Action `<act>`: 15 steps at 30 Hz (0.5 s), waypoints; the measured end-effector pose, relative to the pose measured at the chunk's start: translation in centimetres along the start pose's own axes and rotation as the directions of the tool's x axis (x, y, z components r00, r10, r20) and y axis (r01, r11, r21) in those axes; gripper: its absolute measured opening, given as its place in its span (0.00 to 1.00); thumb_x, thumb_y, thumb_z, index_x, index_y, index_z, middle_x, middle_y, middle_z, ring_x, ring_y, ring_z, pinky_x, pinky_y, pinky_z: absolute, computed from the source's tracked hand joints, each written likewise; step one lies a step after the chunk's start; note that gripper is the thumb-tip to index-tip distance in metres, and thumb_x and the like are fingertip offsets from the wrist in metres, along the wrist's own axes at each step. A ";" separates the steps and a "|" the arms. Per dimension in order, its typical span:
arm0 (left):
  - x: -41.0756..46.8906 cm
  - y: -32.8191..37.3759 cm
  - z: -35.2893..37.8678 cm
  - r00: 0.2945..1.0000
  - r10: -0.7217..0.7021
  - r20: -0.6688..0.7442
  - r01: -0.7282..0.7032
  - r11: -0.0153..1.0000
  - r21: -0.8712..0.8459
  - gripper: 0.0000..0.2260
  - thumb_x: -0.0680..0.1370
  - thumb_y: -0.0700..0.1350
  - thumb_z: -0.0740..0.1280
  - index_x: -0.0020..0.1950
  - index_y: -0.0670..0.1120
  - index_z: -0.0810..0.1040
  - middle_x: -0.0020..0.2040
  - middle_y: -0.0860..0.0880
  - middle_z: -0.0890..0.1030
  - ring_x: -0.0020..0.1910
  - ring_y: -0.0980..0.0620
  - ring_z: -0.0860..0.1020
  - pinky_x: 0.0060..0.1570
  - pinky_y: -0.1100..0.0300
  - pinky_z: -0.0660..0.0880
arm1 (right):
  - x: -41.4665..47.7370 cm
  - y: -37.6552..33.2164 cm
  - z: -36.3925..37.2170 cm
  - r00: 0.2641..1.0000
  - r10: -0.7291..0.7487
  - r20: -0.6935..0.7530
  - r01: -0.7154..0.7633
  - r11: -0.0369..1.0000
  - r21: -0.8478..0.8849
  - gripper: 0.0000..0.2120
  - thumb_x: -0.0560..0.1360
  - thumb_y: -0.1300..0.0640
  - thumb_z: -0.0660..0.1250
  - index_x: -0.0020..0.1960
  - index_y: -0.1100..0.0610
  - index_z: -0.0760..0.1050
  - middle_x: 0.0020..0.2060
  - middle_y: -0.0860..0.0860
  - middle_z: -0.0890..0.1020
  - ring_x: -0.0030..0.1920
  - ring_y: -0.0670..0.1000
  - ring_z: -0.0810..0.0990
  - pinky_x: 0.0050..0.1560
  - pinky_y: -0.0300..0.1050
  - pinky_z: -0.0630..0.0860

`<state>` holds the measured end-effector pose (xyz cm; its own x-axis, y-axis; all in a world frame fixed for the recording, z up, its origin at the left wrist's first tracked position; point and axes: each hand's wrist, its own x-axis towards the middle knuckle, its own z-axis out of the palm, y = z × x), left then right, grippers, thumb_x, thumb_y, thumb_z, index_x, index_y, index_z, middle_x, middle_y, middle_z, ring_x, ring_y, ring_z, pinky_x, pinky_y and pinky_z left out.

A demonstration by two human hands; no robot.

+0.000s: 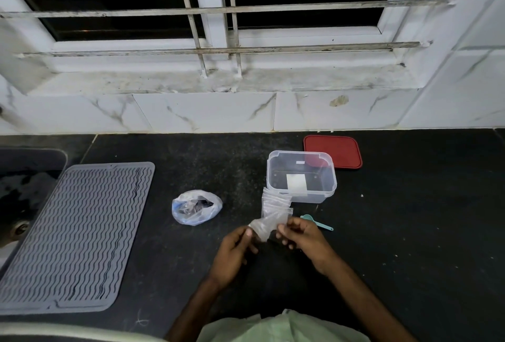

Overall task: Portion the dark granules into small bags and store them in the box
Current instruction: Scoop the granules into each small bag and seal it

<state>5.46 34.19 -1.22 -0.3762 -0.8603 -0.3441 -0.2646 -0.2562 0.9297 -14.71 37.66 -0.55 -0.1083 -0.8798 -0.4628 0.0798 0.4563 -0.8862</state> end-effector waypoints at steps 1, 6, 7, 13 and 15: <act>-0.1 0.4 0.0 1.000 0.011 -0.025 -0.011 1.000 -0.025 0.11 0.83 0.45 0.60 0.51 0.42 0.80 0.38 0.47 0.82 0.35 0.54 0.77 0.31 0.63 0.70 | 0.0 -0.2 0.1 1.000 0.025 -0.015 -0.024 0.999 0.026 0.07 0.77 0.59 0.69 0.51 0.63 0.80 0.40 0.53 0.85 0.35 0.46 0.78 0.36 0.37 0.73; 0.1 1.4 0.0 0.994 -0.003 -0.107 0.008 0.999 0.040 0.03 0.79 0.44 0.67 0.46 0.48 0.80 0.41 0.44 0.84 0.34 0.52 0.79 0.33 0.55 0.75 | -0.2 -0.6 0.4 0.995 0.100 -0.004 -0.100 0.992 -0.076 0.10 0.77 0.54 0.69 0.52 0.60 0.80 0.43 0.53 0.86 0.37 0.46 0.79 0.37 0.39 0.73; 0.3 1.3 0.0 0.992 -0.005 -0.124 0.015 0.997 0.078 0.04 0.79 0.44 0.68 0.44 0.49 0.80 0.39 0.45 0.84 0.33 0.52 0.80 0.33 0.53 0.77 | -0.2 -0.6 0.5 0.995 0.095 -0.008 -0.095 0.987 -0.127 0.11 0.78 0.53 0.69 0.52 0.60 0.79 0.43 0.54 0.86 0.37 0.46 0.79 0.36 0.39 0.73; 0.6 1.9 -0.2 0.967 0.023 -0.253 0.103 0.874 0.474 0.07 0.77 0.52 0.67 0.40 0.53 0.76 0.37 0.54 0.82 0.36 0.57 0.81 0.40 0.55 0.79 | -0.8 -1.0 0.6 0.926 -0.278 -0.256 0.055 0.770 -0.636 0.12 0.75 0.42 0.68 0.51 0.47 0.71 0.42 0.44 0.81 0.43 0.43 0.80 0.45 0.44 0.77; 0.4 2.5 0.3 0.963 0.044 -0.267 0.113 0.830 0.545 0.09 0.77 0.53 0.67 0.38 0.53 0.75 0.36 0.55 0.81 0.37 0.58 0.80 0.39 0.58 0.75 | -1.4 -2.2 0.9 0.937 -0.307 -0.164 0.131 0.748 -0.651 0.12 0.75 0.40 0.67 0.50 0.47 0.72 0.42 0.42 0.81 0.43 0.41 0.79 0.45 0.43 0.77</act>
<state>4.37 33.30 0.92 -0.1370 -0.9570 -0.2556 -0.7466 -0.0698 0.6616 -13.81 37.79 2.12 -0.2889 -0.9430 -0.1653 -0.5992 0.3127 -0.7370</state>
